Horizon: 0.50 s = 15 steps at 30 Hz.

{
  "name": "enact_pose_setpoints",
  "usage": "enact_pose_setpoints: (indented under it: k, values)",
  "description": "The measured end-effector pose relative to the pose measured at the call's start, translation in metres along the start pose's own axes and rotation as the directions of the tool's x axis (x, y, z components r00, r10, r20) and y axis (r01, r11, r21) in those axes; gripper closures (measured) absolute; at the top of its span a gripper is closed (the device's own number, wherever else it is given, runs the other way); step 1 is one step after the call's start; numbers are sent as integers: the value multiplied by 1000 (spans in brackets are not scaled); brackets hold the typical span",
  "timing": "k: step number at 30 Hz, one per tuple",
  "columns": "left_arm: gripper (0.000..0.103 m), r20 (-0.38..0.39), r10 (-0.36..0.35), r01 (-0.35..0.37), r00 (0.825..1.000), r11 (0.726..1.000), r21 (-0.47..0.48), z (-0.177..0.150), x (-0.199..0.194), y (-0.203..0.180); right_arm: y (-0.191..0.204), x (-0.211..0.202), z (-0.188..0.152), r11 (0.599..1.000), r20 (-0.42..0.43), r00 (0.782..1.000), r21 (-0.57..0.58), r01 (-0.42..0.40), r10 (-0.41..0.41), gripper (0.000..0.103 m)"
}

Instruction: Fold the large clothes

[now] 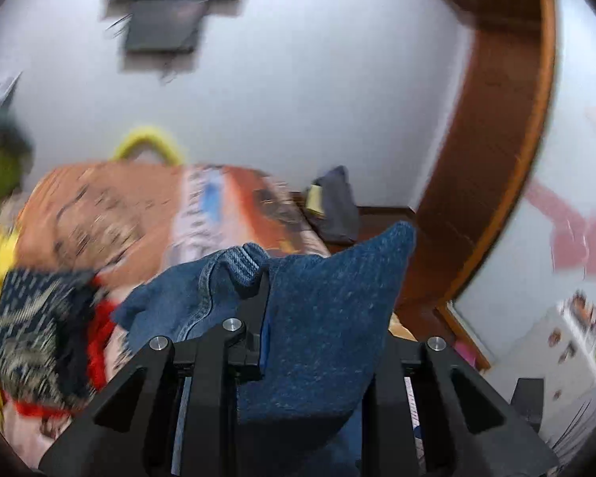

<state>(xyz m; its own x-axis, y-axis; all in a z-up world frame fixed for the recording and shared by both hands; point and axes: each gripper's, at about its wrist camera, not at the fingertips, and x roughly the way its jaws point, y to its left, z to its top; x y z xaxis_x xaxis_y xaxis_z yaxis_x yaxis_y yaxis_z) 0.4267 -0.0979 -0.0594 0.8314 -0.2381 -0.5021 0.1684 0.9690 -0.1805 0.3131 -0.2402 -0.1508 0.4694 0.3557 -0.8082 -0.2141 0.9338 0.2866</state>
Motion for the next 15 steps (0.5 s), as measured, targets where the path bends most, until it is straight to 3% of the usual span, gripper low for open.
enact_pose_setpoints:
  k: [3,5,9,11,15]
  values:
    - [83,-87,-31,38,996,996,86,-21,29,-38,-16,-3,-5,999,-6,1000,42,25,-25,28]
    - [83,-195,-51,74,979,991,113,-45,51,-50,-27,-5,-9,997,-14,999,60,40,-40,28]
    - [82,-381,-68,146,922,973,181,-104,75,-63,-39,-6,-21,995,-34,998,78,61,-58,28]
    - [82,-416,-84,178,906,965,192,-119,75,-64,-42,-7,-27,994,-46,997,84,69,-66,28]
    - [82,-426,-86,193,901,957,217,-123,68,-66,-48,-11,-34,992,-44,997,108,68,-63,28]
